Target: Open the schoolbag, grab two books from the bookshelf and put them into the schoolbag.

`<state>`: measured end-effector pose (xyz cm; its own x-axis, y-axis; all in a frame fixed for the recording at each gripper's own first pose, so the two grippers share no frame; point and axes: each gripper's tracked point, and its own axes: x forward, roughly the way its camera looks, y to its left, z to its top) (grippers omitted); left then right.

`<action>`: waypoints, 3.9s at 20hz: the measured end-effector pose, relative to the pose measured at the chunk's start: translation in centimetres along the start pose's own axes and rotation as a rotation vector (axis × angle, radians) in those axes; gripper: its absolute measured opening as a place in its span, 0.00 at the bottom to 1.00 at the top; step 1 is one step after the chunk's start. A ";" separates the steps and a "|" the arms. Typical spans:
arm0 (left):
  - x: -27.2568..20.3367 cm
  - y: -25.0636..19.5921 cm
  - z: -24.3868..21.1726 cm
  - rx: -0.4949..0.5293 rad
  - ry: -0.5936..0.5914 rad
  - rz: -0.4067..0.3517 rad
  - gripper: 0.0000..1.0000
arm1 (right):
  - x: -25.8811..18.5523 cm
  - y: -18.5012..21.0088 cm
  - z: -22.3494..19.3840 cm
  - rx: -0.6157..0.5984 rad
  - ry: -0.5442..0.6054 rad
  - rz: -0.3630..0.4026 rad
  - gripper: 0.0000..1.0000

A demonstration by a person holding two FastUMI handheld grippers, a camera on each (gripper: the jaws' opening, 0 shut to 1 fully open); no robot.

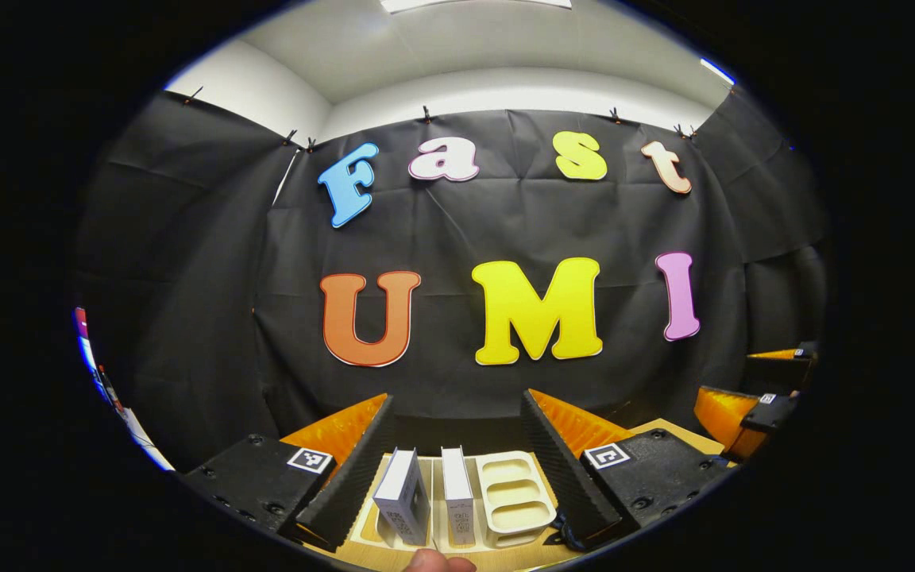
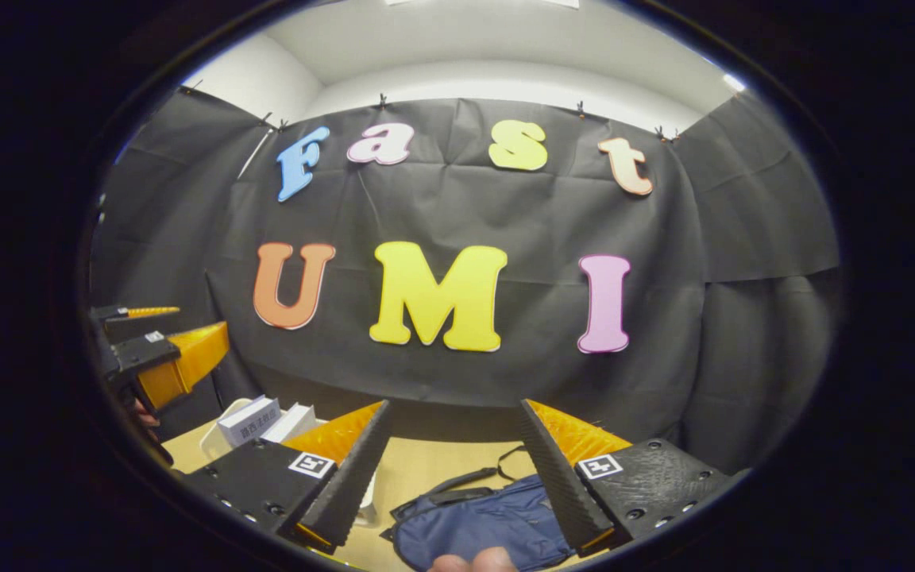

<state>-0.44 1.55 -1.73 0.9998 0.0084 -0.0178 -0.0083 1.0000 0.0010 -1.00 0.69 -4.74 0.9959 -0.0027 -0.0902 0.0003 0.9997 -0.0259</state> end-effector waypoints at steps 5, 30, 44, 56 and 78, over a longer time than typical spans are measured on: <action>-0.3 0.2 -0.8 -0.002 0.016 -0.003 0.99 | -0.9 0.0 -7.2 -0.042 0.135 0.005 0.97; -2.4 2.2 -0.9 0.104 0.052 0.013 0.98 | -0.9 3.2 -35.7 -0.231 0.594 0.078 0.96; -2.5 2.2 -1.3 0.110 0.088 0.027 0.98 | 0.9 2.7 -37.7 -0.303 0.621 0.007 0.90; -2.5 3.1 -2.3 0.080 0.111 0.045 0.99 | -0.6 1.9 -35.9 -0.438 0.583 -0.030 0.94; -0.3 5.8 -3.1 0.035 0.104 0.095 0.99 | 0.8 -5.9 -19.6 -0.292 0.489 0.021 0.00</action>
<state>-0.83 7.32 -4.86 0.9873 0.1047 -0.1198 -0.1003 0.9940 0.0427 -1.93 -5.76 -24.18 0.8376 -0.0636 -0.5426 -0.1138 0.9511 -0.2872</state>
